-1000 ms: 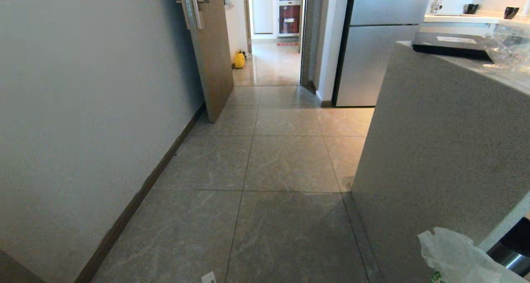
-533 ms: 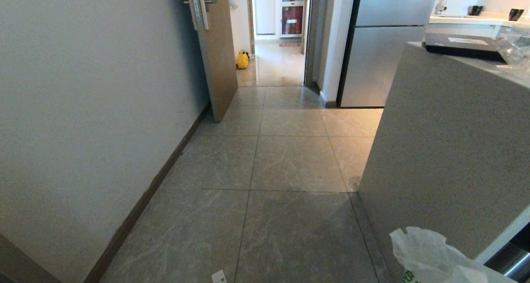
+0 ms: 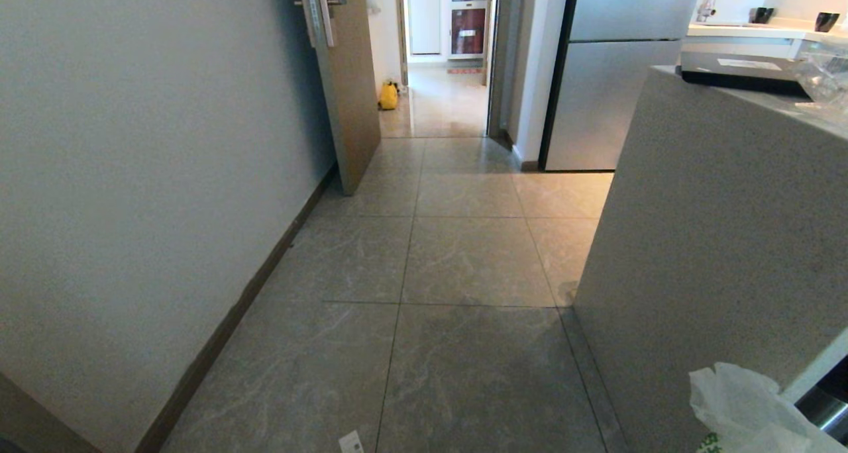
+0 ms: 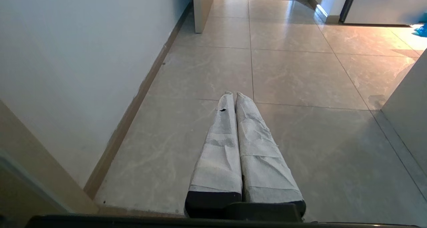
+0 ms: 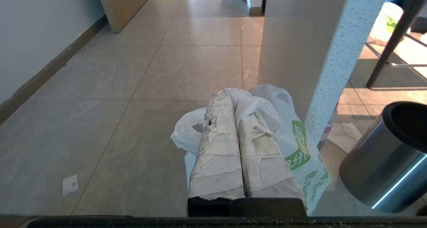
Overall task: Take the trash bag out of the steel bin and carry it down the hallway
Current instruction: Put the trash bag at the door
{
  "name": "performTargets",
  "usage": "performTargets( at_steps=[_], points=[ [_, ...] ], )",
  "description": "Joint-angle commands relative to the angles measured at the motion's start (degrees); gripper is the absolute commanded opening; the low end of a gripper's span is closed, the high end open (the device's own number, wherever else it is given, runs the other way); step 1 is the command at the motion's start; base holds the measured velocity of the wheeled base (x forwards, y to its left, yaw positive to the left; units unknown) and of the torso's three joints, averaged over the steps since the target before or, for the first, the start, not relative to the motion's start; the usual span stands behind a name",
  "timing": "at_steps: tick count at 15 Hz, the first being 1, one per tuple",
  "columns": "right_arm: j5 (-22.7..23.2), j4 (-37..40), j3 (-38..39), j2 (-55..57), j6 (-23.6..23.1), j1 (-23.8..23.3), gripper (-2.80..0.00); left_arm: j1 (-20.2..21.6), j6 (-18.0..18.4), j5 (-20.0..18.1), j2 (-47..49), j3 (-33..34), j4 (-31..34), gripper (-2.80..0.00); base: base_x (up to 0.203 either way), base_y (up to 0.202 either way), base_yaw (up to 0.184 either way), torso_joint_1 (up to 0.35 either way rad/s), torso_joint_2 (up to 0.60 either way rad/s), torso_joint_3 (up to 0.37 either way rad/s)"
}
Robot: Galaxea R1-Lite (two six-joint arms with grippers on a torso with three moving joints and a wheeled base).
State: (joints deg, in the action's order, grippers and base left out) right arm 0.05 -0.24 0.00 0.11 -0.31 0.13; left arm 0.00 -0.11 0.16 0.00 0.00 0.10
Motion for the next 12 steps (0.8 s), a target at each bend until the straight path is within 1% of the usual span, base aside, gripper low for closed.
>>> performTargets(
  at_steps=[1, 12],
  points=[
    [0.0, 0.0, 0.0, 0.0, 0.0, 0.0, -2.8, 0.0, -0.1, 0.0, 0.0, 0.1, 0.0, -2.8, 0.057, 0.0, 0.001, 0.002, 0.0, -0.002],
    [0.0, 0.0, 0.0, 0.0, 0.0, 0.0, -2.8, 0.0, -0.2, 0.0, 0.0, 0.1, 0.0, -2.8, 0.183, 0.0, 0.001, 0.001, 0.0, 0.003]
  ],
)
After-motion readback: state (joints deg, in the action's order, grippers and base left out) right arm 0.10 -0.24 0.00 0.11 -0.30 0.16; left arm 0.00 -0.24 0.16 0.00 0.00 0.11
